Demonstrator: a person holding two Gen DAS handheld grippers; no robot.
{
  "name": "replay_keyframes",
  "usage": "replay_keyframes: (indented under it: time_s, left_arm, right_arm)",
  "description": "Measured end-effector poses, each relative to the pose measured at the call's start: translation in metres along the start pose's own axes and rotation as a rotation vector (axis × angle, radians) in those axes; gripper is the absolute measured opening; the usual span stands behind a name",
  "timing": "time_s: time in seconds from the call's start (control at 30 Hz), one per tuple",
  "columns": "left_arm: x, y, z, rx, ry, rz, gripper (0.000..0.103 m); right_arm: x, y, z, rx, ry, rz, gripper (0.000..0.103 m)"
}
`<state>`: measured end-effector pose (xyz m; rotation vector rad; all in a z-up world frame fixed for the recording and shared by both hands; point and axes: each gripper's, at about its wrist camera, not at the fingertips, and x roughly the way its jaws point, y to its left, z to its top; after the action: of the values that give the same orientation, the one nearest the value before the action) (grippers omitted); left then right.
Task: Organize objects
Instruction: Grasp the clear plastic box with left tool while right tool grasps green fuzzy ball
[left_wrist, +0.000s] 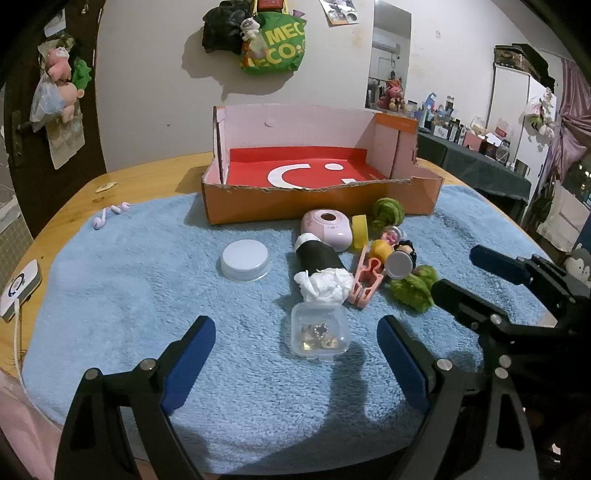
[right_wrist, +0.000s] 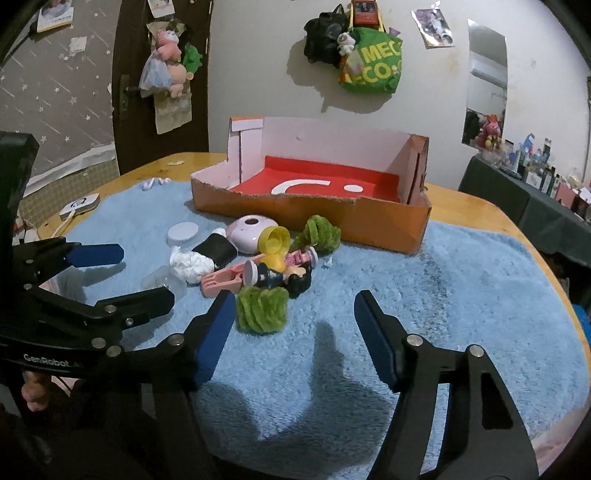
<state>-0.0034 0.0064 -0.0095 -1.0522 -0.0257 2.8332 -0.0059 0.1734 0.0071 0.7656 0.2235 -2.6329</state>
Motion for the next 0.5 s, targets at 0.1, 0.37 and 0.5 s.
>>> replay_keyframes:
  time_s: [0.1, 0.37, 0.5]
  left_arm:
    - [0.003, 0.000, 0.000, -0.001, 0.011, -0.001, 0.091]
    - [0.010, -0.001, -0.003, 0.024, 0.043, -0.011, 0.076]
    - [0.012, 0.000, -0.003, 0.023, 0.050, -0.020, 0.074]
  right_arm:
    - [0.004, 0.002, -0.001, -0.005, 0.017, 0.019, 0.060]
    - [0.014, 0.005, -0.002, -0.004, 0.051, 0.054, 0.054]
    - [0.018, 0.006, -0.002, -0.007, 0.066, 0.070, 0.048]
